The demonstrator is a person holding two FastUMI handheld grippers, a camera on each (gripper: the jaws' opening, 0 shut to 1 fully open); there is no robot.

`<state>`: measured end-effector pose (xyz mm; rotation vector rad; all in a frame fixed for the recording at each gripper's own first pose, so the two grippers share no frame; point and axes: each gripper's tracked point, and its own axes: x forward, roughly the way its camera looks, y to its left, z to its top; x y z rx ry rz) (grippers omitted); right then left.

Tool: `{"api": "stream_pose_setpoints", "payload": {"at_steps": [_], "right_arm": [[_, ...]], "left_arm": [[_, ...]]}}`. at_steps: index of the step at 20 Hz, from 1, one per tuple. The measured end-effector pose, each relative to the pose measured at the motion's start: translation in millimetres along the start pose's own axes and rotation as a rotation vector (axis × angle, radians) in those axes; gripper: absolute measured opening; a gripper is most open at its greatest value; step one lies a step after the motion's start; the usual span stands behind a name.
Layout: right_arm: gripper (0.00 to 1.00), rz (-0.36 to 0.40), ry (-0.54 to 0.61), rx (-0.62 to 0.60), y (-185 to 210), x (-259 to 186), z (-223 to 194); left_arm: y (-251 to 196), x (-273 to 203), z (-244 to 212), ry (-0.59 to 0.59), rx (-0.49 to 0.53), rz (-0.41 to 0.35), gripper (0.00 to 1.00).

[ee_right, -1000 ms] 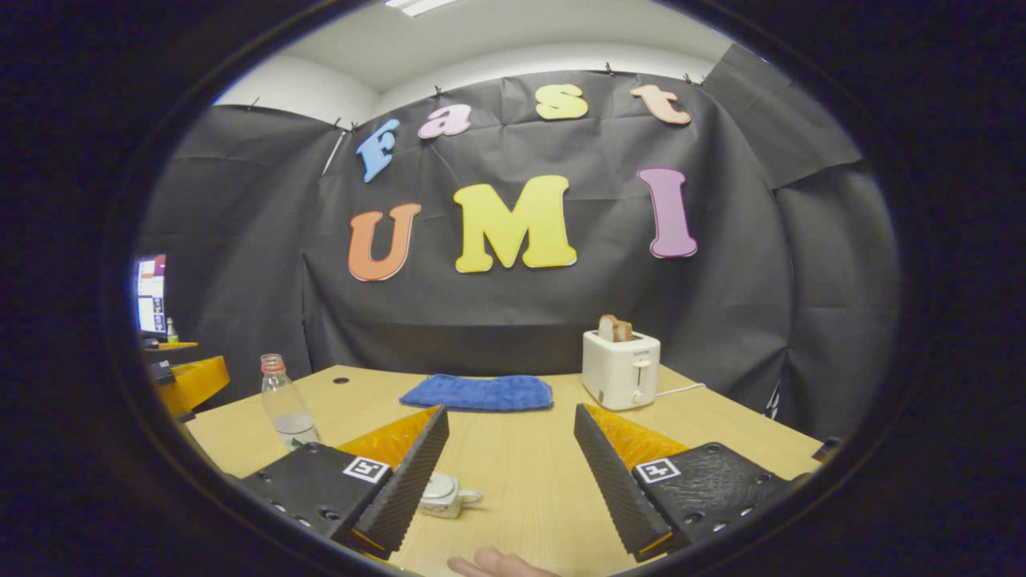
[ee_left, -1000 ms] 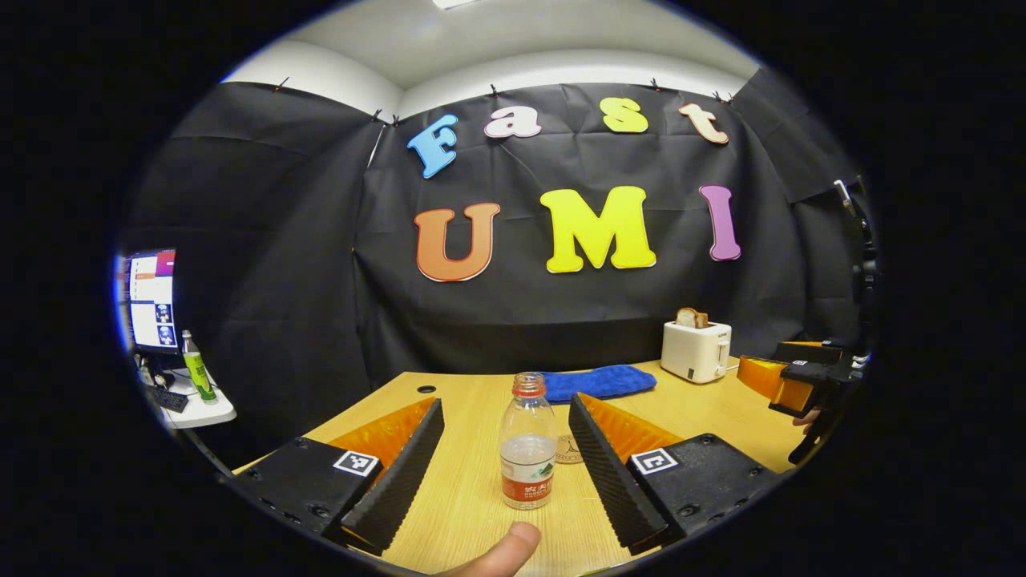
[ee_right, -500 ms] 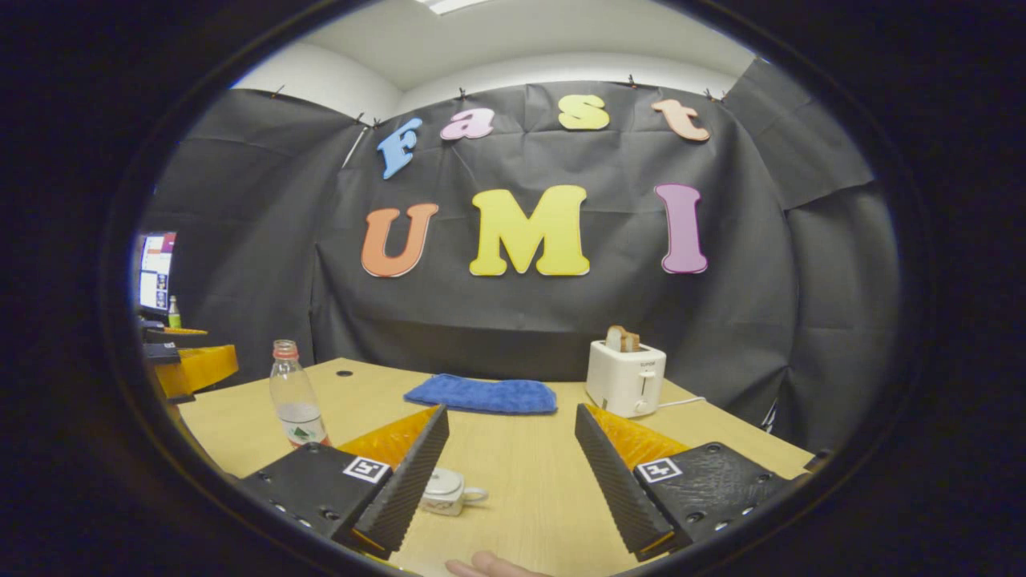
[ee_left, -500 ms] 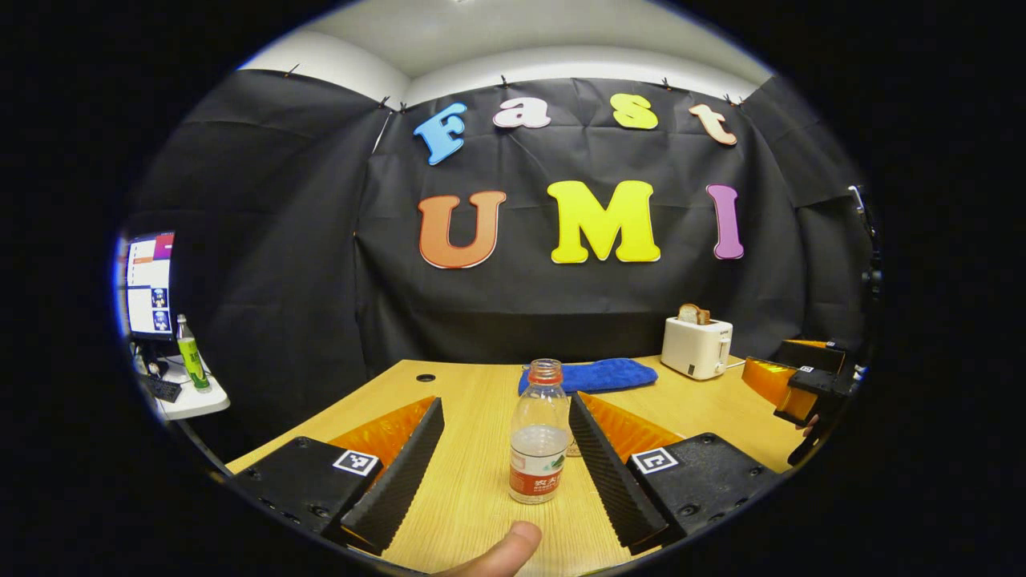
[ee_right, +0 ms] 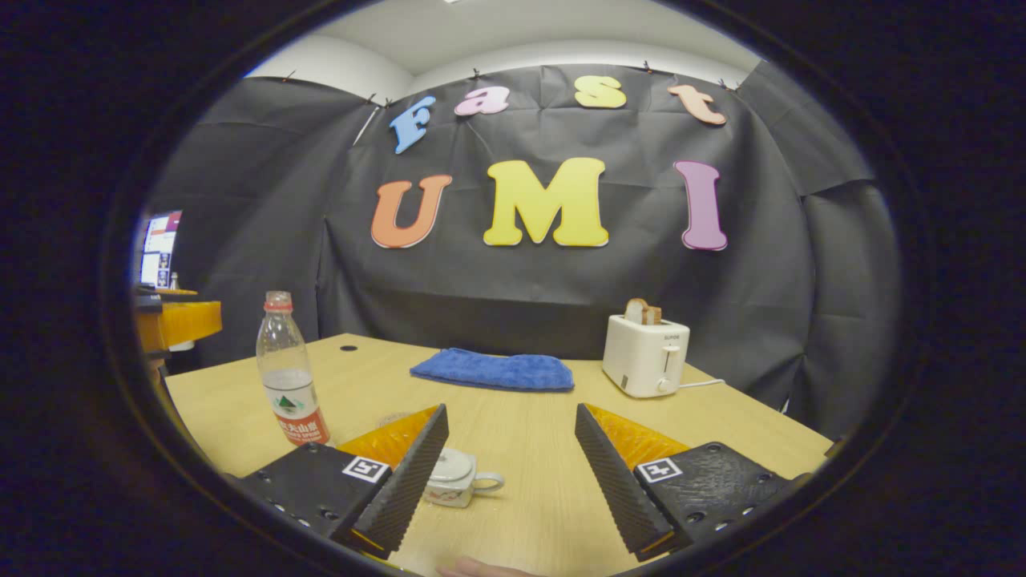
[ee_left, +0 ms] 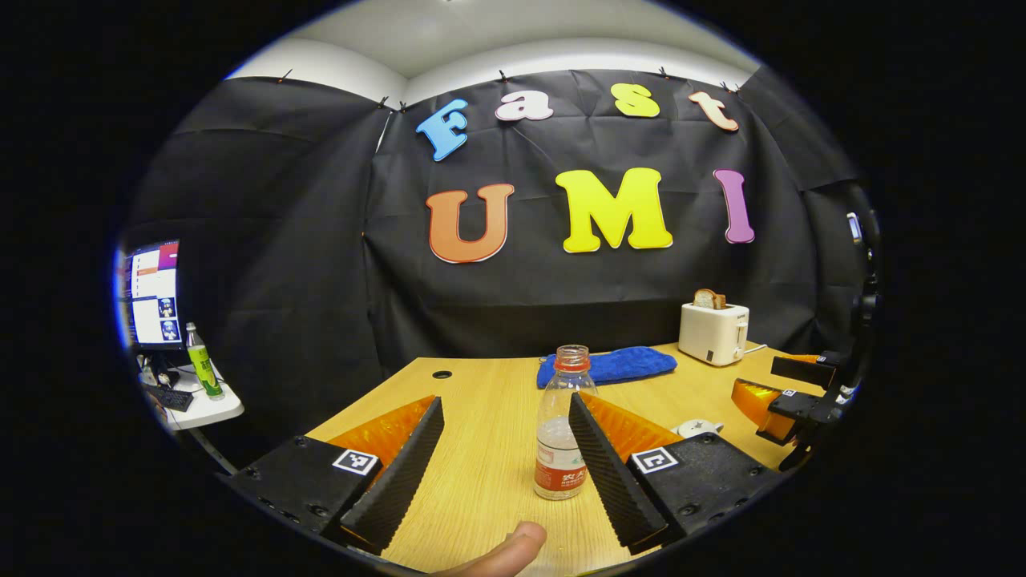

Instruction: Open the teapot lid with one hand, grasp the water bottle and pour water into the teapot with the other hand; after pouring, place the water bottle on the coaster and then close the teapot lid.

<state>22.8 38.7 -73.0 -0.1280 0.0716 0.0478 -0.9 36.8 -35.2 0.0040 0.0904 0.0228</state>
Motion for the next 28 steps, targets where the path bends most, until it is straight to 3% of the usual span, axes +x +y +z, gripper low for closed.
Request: {"api": "stream_pose_setpoints", "payload": {"at_steps": [11,14,15,19,22,24,27,28], "right_arm": [[0.97,0.059,0.067,0.005,39,33,-32],[0.85,0.063,0.075,0.015,43,38,-34],[0.74,0.066,0.082,0.016,44,41,-35],[0.45,0.079,0.113,0.064,45,45,-43],[0.34,0.085,0.111,0.075,46,46,-44],[0.13,0.093,0.112,0.07,48,47,-45],[0.11,0.109,0.124,0.052,48,52,-46],[0.03,0.107,0.117,0.043,47,49,-43]], "left_arm": [[-3,5,-7,0.014,-0.024,-0.028,0.98],[0,8,-12,0.027,-0.03,-0.019,0.99],[1,9,-13,0.032,-0.035,-0.016,0.99],[3,10,-17,0.048,-0.055,-0.012,0.99],[1,12,-18,0.051,-0.062,-0.021,0.98],[-4,12,-20,0.055,-0.064,-0.037,0.99],[-18,13,-24,0.055,-0.055,-0.086,0.99],[-22,15,-25,0.057,-0.052,-0.105,0.98]]}}
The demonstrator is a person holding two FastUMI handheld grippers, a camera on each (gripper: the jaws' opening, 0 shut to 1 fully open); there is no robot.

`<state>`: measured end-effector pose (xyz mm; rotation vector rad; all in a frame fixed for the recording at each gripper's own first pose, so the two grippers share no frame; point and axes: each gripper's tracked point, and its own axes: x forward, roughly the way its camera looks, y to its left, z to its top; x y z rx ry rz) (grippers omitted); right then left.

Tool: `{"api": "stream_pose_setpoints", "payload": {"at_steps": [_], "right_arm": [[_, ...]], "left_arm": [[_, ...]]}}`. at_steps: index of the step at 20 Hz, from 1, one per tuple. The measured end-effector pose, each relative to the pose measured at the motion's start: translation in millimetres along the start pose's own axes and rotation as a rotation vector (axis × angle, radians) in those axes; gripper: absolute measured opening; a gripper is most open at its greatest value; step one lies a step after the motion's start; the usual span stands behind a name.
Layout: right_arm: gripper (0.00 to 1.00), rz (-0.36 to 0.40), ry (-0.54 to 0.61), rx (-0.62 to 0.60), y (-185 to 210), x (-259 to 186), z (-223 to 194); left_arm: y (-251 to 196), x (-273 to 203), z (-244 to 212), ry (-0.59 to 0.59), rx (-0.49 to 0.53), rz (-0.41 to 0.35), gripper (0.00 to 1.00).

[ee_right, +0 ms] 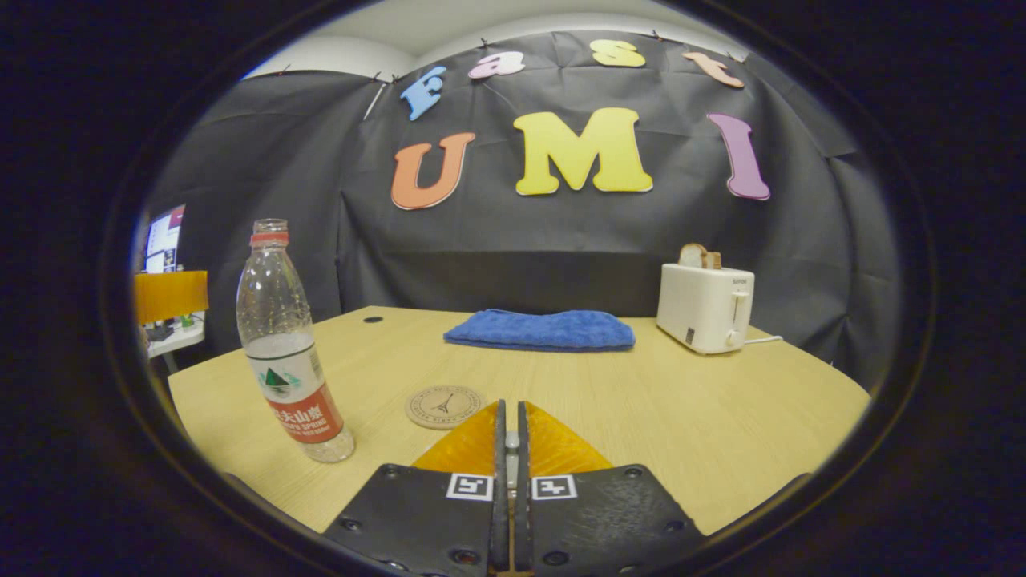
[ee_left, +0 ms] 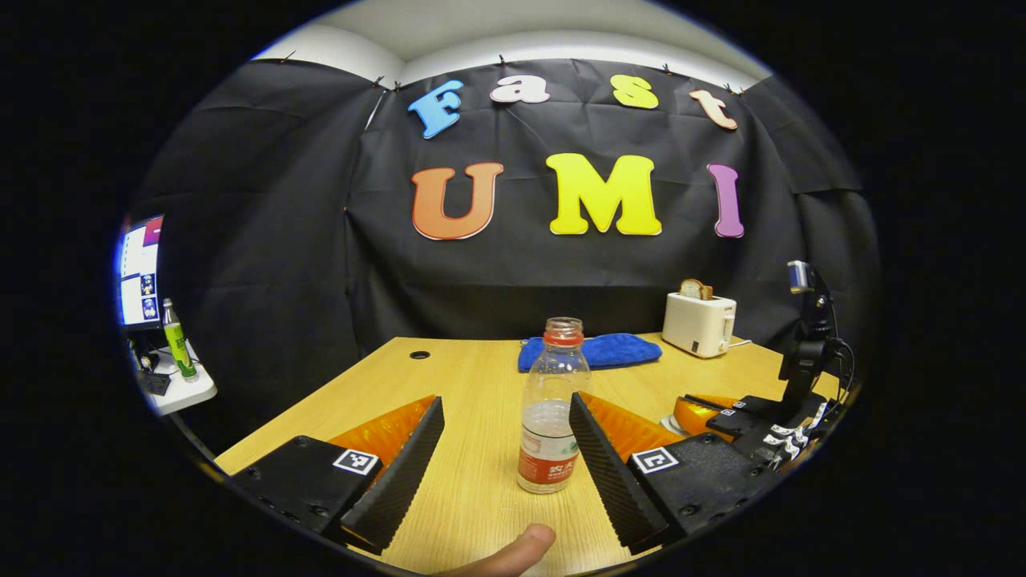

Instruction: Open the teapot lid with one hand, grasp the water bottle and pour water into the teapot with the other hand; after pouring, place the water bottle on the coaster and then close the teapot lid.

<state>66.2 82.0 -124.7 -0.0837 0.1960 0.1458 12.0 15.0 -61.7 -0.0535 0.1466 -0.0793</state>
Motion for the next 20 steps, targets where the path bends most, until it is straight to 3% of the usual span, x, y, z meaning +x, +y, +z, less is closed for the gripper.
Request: {"api": "stream_pose_setpoints", "payload": {"at_steps": [5,12,18,20], "right_arm": [[0.03,0.016,-0.001,0.017,1,-3,3],[0.0,0.053,-0.063,0.027,-3,-20,45],[0.0,0.054,-0.072,0.017,-17,-33,52],[0.0,0.044,-0.088,0.023,-27,-38,55]], "left_arm": [[-13,4,-9,0.008,-0.001,-0.058,0.99],[-28,16,-21,0.01,-0.05,-0.127,0.99],[-37,33,-37,0.004,-0.031,-0.15,0.99],[-33,41,-40,0.0,-0.009,-0.124,0.99]]}}
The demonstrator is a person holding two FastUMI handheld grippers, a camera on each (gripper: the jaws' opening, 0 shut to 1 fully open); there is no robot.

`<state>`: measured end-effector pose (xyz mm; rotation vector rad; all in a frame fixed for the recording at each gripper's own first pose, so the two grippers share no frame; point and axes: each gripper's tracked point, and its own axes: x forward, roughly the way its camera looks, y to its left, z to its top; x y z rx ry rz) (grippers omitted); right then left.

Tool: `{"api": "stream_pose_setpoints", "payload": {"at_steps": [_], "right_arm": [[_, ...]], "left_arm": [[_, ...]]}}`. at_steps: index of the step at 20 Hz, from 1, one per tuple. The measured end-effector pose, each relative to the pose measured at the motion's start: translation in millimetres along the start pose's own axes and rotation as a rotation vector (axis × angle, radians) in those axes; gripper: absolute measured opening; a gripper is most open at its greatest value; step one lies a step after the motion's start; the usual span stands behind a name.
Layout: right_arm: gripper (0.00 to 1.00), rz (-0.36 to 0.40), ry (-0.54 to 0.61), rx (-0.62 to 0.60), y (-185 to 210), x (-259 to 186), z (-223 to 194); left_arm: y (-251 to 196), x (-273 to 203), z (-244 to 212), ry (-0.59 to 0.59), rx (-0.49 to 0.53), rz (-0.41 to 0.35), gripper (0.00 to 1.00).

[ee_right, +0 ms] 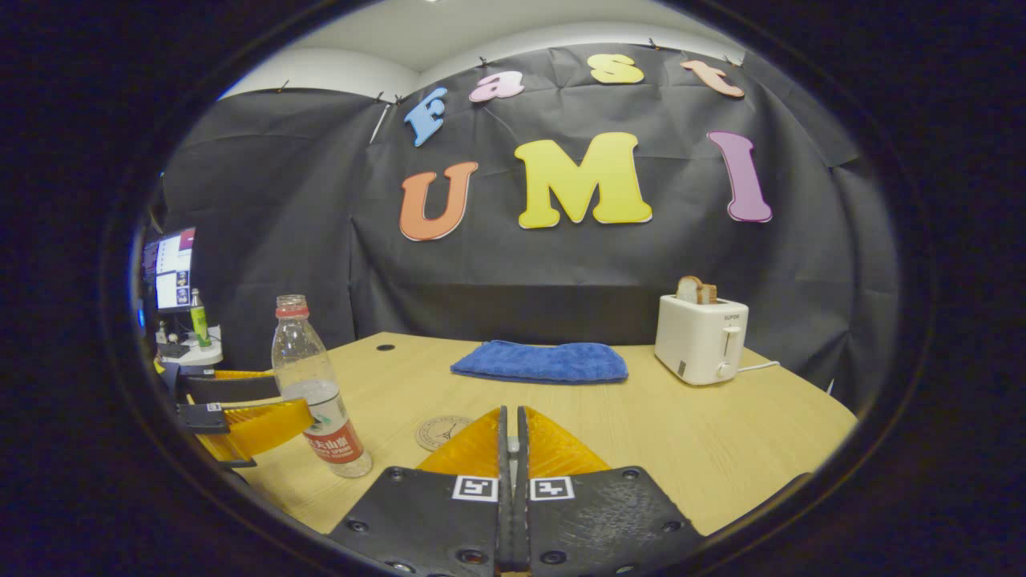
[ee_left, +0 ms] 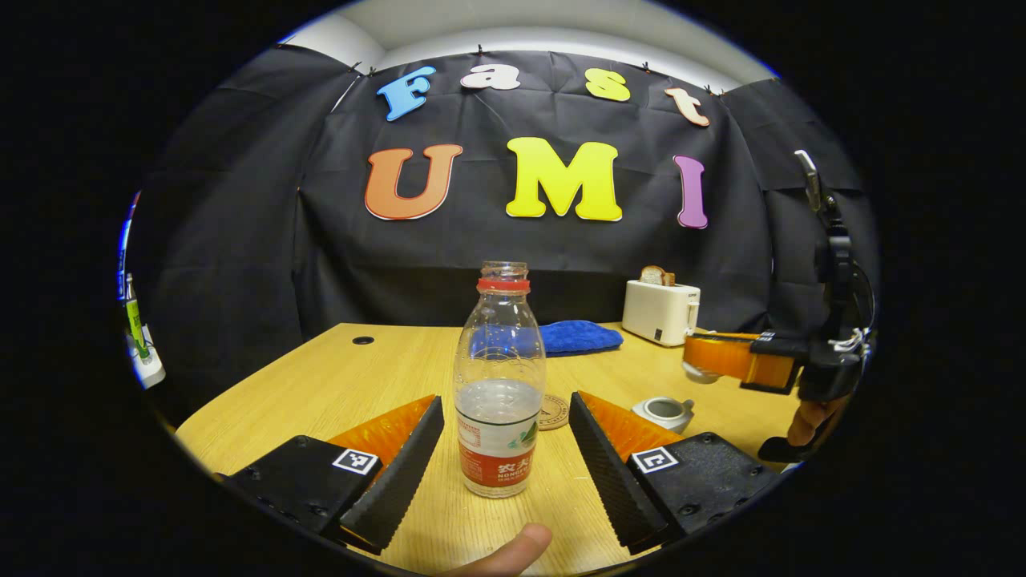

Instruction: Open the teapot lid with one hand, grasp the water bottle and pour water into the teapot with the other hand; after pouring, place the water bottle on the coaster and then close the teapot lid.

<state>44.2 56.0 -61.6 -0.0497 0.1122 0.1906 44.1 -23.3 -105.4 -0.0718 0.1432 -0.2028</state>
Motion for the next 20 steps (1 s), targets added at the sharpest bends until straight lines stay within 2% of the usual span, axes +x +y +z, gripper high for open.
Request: {"api": "stream_pose_setpoints", "payload": {"at_steps": [3,10,14,18,20], "right_arm": [[0.0,-0.029,-0.015,0.004,-17,-6,-1],[0.0,-0.076,0.008,0.058,-53,-14,-10],[0.0,-0.087,0.006,0.058,-56,-14,-14],[0.0,-0.076,-0.004,0.061,-50,-15,-13],[0.0,-0.08,-0.014,0.048,-50,-17,-12]], "left_arm": [[7,13,-3,-0.02,0.032,0.028,0.99],[25,41,-29,0.013,0.05,0.06,1.0],[31,45,-29,0.003,0.041,0.067,1.0],[27,49,-26,-0.015,0.045,0.043,1.0],[32,51,-28,-0.01,0.051,0.061,1.0]]}}
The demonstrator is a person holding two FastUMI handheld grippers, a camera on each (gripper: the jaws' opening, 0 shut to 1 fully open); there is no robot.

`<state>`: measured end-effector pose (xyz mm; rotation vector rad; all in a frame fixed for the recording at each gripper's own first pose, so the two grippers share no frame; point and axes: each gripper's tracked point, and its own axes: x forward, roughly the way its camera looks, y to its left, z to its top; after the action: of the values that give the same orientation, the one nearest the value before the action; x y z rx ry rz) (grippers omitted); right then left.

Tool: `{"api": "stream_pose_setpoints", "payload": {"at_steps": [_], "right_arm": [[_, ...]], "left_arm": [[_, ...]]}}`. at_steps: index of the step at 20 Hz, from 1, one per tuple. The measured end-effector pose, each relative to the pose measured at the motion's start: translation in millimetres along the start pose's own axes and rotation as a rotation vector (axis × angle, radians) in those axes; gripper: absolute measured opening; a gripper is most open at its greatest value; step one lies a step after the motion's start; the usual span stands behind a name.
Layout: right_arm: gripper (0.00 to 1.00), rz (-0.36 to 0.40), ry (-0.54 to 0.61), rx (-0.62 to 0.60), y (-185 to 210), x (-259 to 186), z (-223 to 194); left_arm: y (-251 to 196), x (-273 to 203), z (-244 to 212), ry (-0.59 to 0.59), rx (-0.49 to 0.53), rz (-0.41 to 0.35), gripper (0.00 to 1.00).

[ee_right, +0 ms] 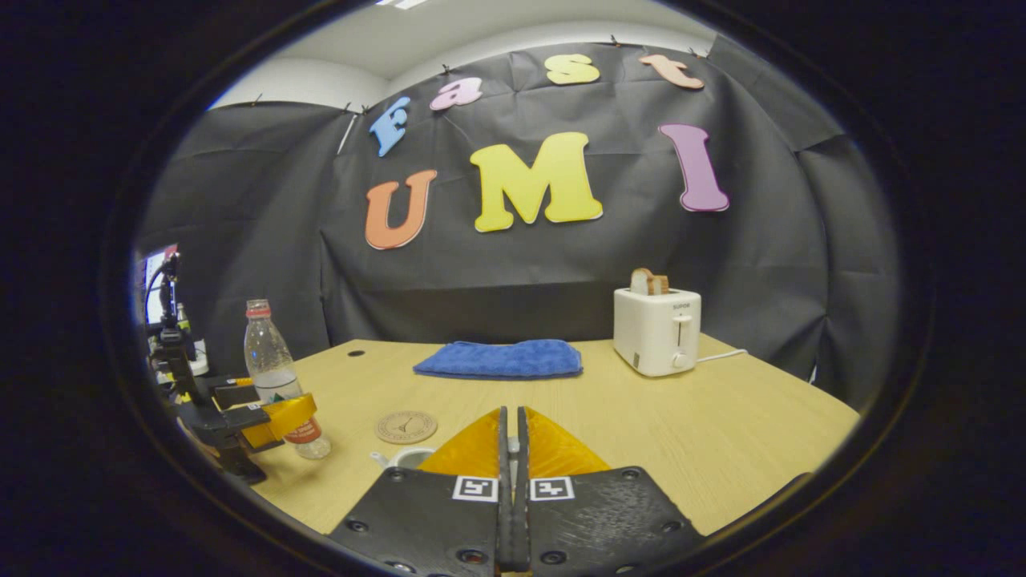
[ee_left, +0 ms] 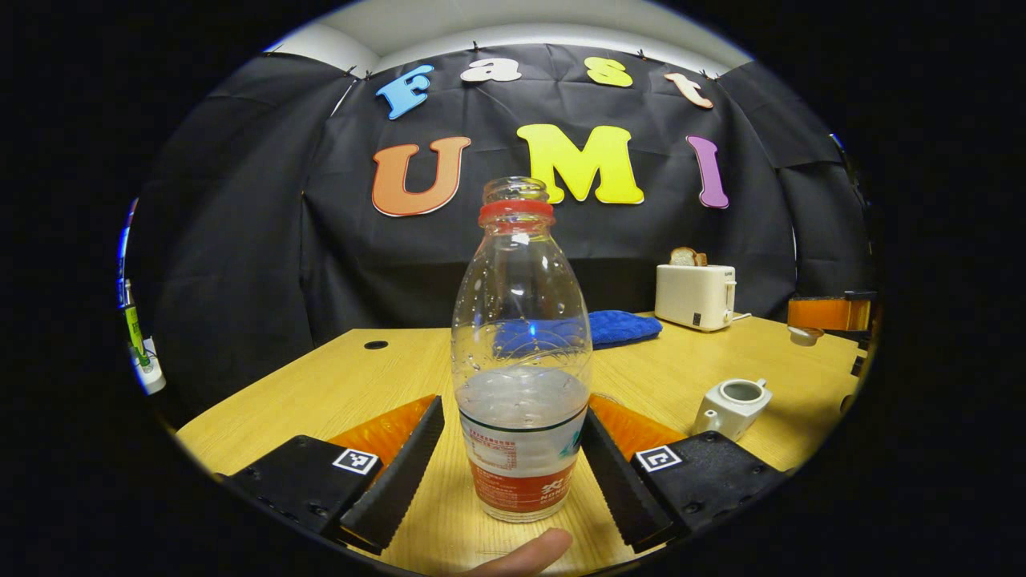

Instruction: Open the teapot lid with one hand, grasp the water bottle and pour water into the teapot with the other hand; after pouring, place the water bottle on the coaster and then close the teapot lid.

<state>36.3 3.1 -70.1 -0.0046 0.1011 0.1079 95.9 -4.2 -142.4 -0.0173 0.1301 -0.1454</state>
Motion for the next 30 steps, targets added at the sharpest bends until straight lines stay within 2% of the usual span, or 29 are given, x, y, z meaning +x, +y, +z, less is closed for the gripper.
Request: {"api": "stream_pose_setpoints", "payload": {"at_steps": [3,4,5,12,17,23,30], "right_arm": [[0.0,0.014,0.003,0.004,4,-1,-3],[0.0,0.012,0.005,0.005,2,0,-3],[0.0,0.009,0.005,0.008,0,-2,-4],[0.0,-0.042,0.017,0.04,-37,-12,0],[0.0,-0.059,0.027,0.05,-59,-22,-2],[0.0,-0.065,0.022,0.062,-78,-32,-1],[0.0,-0.079,0.014,0.075,-94,-38,3]], "left_arm": [[-5,-3,0,0.003,-0.001,-0.011,0.95],[-5,-2,0,0.007,0.001,-0.01,0.84],[-6,-3,1,0.007,0.006,-0.011,0.79],[-10,-16,26,0.027,0.146,0.013,0.76],[-11,-17,31,0.106,0.377,0.046,0.76],[-26,-19,25,0.195,0.704,0.03,0.75],[-31,-16,21,0.269,0.956,0.061,0.75]]}}
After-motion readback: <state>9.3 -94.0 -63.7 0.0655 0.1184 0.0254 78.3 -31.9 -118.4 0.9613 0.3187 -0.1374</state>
